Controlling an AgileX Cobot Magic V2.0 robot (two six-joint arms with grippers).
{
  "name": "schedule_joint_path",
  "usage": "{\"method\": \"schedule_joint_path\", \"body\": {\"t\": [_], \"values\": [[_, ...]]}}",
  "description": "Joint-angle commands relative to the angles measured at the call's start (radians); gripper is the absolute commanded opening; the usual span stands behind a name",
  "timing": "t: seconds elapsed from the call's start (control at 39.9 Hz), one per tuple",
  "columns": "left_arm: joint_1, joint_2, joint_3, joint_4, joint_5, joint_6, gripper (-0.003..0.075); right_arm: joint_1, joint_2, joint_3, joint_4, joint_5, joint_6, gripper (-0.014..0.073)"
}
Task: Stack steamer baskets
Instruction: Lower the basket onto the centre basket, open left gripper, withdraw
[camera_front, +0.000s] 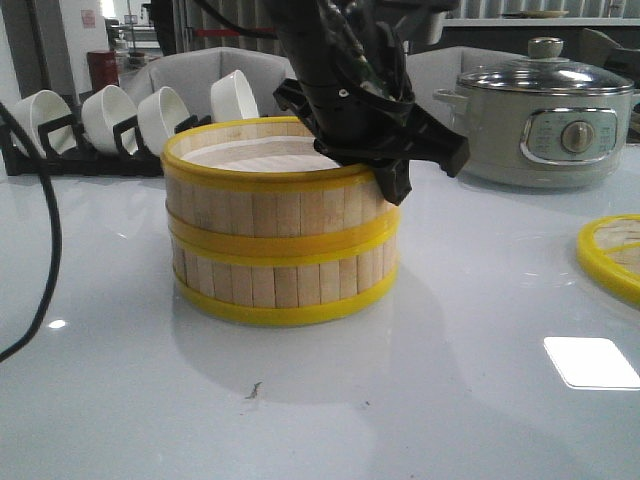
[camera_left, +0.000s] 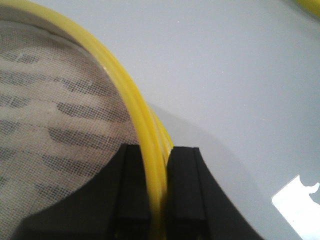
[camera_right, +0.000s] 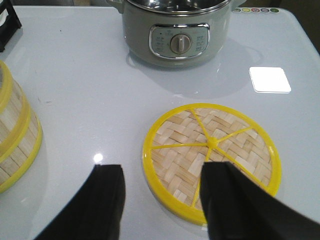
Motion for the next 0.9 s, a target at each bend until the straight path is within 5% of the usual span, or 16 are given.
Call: {"method": "schedule_joint_path", "body": {"t": [0.0,0.25,0.53,0.88], "values": [[0.015,-0.054,-0.033,0.048,-0.047,0.006,0.0085,-0.001,0.001,-0.038,-0.003,-0.083,-0.004,0.0438],[0.015,-0.054,-0.033,0.029,-0.047,0.006,0.0104,-0.001,0.001,-0.038,-0.003,-0.083,-0.004,0.0438],[0.015,-0.059,-0.035,0.029,-0.039,0.004,0.0435,-0.001,0.001,-0.038,-0.003,-0.063,-0.004,0.0438],[0.005,-0.096,-0.183,-0.043,0.081,0.004,0.0435,-0.001,0.001,-0.038,-0.003,-0.057,-0.004,0.0438]]}}
